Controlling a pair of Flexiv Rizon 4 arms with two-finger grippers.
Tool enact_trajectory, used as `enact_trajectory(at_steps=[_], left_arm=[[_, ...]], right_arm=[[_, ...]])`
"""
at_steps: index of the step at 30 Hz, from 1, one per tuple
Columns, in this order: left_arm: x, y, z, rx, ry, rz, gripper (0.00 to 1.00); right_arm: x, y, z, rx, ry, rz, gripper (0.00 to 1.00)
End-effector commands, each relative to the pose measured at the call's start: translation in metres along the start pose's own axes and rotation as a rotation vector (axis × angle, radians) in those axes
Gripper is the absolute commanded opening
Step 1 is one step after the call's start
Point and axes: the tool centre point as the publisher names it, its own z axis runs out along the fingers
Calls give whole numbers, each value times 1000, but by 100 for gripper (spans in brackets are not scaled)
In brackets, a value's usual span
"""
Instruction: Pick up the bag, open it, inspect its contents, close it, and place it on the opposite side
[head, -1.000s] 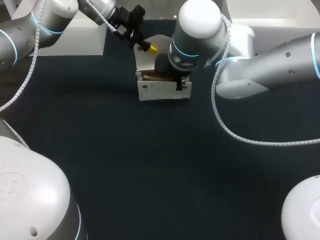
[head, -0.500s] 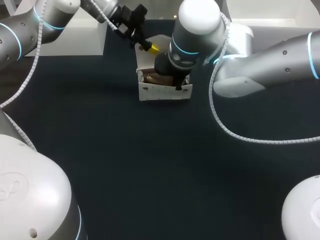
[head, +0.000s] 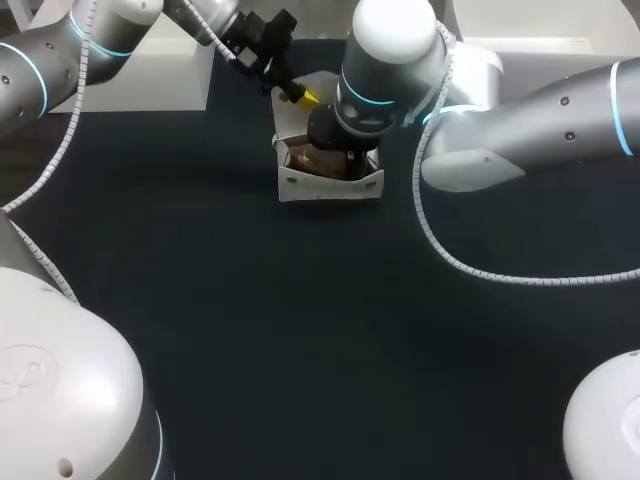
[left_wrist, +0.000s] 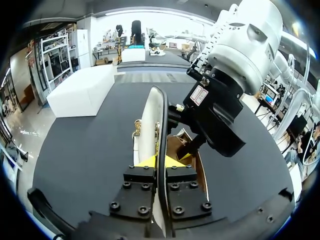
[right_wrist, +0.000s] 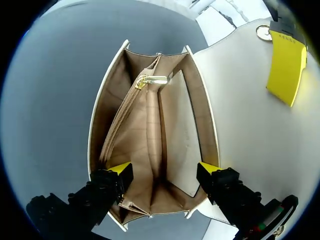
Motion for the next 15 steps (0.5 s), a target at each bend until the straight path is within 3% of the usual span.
enact_trajectory(at_steps=[1,15], left_arm=[[-3,2,2,5,11,2,0],[-3,2,2,6,9,2,0]], right_arm=[[0,1,10,7,3,0,100],[0,1,9,6,0,1,100]])
